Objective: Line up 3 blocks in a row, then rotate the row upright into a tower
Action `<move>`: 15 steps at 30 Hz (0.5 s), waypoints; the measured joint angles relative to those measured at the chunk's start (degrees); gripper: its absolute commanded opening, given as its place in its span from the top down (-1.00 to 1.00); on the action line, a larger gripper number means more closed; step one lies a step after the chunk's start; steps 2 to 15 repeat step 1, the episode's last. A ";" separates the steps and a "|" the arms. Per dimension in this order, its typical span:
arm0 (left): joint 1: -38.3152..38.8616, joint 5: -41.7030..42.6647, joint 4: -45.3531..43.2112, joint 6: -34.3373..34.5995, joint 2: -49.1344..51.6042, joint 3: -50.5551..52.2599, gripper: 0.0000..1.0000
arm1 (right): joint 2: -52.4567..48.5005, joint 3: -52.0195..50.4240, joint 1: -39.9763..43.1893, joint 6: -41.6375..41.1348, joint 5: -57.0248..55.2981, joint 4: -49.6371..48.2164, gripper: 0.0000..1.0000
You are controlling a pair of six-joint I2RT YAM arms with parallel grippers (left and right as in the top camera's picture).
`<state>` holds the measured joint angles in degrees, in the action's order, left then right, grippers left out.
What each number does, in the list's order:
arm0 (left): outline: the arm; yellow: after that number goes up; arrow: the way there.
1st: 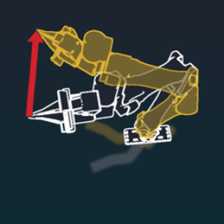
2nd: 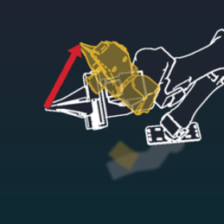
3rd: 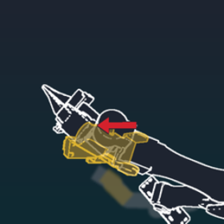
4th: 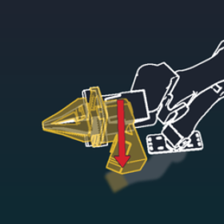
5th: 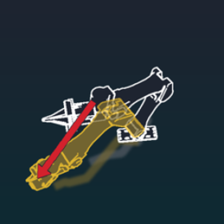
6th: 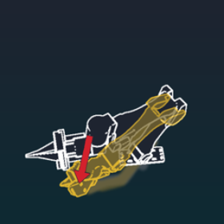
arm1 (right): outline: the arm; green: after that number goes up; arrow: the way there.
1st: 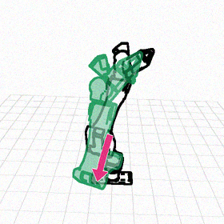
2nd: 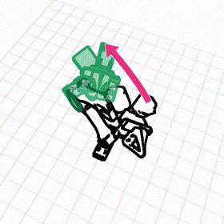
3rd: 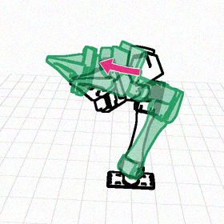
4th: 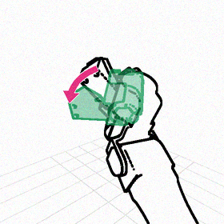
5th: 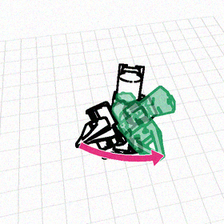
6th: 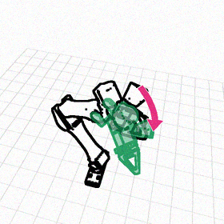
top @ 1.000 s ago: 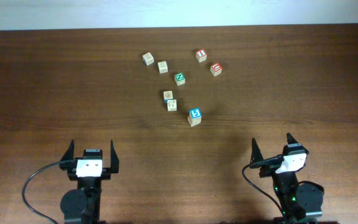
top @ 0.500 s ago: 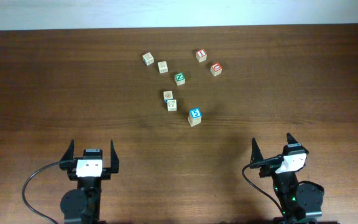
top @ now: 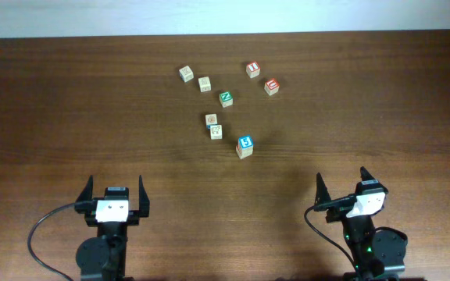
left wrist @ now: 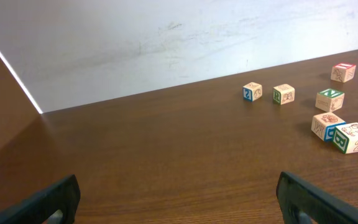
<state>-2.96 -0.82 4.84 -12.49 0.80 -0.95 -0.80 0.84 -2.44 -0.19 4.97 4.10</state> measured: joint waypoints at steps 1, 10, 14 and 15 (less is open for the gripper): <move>0.00 0.00 -0.02 0.00 0.00 0.00 -0.98 | 0.00 0.00 0.00 -0.02 -0.02 0.00 -0.96; 0.00 0.00 -0.02 0.00 0.00 0.00 -0.98 | 0.00 0.00 0.00 -0.02 -0.02 0.00 -0.96; 0.00 0.00 -0.02 0.00 0.00 0.00 -0.98 | 0.00 0.00 0.00 -0.02 -0.02 0.00 -0.96; 0.00 0.00 -0.02 0.00 0.00 0.00 -0.98 | 0.00 0.00 0.00 -0.02 -0.02 0.00 -0.96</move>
